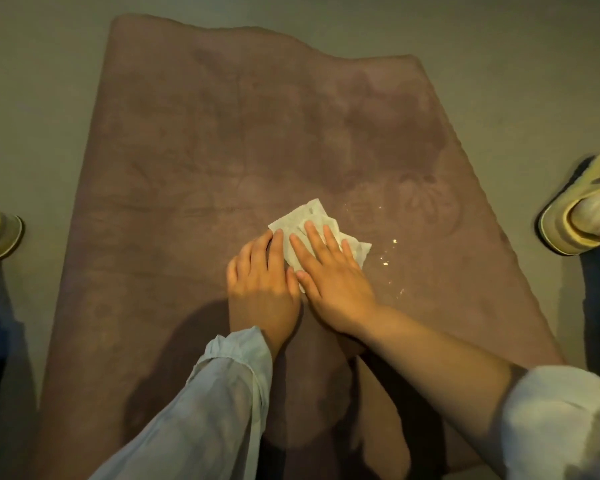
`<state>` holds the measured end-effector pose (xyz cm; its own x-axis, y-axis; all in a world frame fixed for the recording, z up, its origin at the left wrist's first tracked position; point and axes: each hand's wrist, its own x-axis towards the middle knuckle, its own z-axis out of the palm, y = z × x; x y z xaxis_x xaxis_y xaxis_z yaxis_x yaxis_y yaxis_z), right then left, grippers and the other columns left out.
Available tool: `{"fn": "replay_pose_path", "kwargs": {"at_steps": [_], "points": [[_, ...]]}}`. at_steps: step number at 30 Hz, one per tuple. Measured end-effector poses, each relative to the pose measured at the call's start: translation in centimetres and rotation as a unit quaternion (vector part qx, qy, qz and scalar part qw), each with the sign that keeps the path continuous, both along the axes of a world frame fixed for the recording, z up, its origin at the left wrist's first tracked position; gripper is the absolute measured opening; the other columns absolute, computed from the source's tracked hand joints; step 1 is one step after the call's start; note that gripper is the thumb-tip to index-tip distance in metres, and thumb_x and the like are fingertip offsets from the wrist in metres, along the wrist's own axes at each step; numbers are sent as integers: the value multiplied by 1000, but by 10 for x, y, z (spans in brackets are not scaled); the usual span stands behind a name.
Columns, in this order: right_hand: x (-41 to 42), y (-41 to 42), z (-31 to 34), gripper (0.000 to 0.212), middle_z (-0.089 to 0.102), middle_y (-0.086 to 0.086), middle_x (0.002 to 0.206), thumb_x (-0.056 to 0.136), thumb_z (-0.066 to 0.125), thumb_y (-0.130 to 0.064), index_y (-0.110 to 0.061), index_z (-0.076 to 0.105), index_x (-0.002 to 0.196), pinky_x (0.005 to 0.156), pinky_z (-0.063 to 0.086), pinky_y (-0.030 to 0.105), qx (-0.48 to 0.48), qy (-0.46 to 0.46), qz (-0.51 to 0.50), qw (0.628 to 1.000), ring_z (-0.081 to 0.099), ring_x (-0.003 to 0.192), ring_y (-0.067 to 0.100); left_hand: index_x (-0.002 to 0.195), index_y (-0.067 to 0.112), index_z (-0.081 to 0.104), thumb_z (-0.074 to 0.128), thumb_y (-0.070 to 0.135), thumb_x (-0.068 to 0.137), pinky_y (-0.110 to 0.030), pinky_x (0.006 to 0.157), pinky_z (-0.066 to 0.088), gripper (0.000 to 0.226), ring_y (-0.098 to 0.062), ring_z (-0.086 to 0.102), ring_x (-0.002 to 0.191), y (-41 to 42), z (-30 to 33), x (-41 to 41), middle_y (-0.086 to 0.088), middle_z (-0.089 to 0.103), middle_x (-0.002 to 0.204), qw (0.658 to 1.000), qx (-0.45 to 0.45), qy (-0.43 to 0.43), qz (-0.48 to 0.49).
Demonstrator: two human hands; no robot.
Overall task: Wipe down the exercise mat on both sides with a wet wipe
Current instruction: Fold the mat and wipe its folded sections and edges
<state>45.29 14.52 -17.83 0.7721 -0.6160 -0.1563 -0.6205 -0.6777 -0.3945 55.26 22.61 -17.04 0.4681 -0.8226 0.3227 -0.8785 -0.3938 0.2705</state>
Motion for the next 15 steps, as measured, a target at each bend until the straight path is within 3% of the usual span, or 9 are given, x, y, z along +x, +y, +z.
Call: {"fn": "replay_pose_path", "kwargs": {"at_steps": [5, 9, 15], "points": [[19, -24, -4, 55, -7, 1, 159, 102, 25, -27, -11, 4, 150, 109, -18, 21, -10, -28, 24, 999, -22, 136, 5, 124, 4, 58, 57, 14, 81, -42, 90, 43, 44, -30, 58, 109, -1, 0, 0, -13, 61, 121, 1000, -4, -4, -2], [32, -50, -7, 59, -10, 4, 158, 102, 25, -31, -10, -2, 150, 114, -10, 28, 2, -26, 10, 1000, -16, 143, 14, 125, 3, 56, 55, 16, 80, -44, 90, 43, 47, -31, 57, 110, 0, 0, 0, -15, 59, 123, 1000, 18, -11, -9], [44, -95, -4, 58, -13, 4, 158, 101, 17, -45, -25, -6, 150, 115, -9, 34, 39, 32, -89, 995, -14, 145, 19, 125, 5, 57, 46, 20, 82, -45, 91, 43, 47, -32, 55, 111, -1, 3, 0, -15, 58, 124, 999, 49, -12, -4]]}}
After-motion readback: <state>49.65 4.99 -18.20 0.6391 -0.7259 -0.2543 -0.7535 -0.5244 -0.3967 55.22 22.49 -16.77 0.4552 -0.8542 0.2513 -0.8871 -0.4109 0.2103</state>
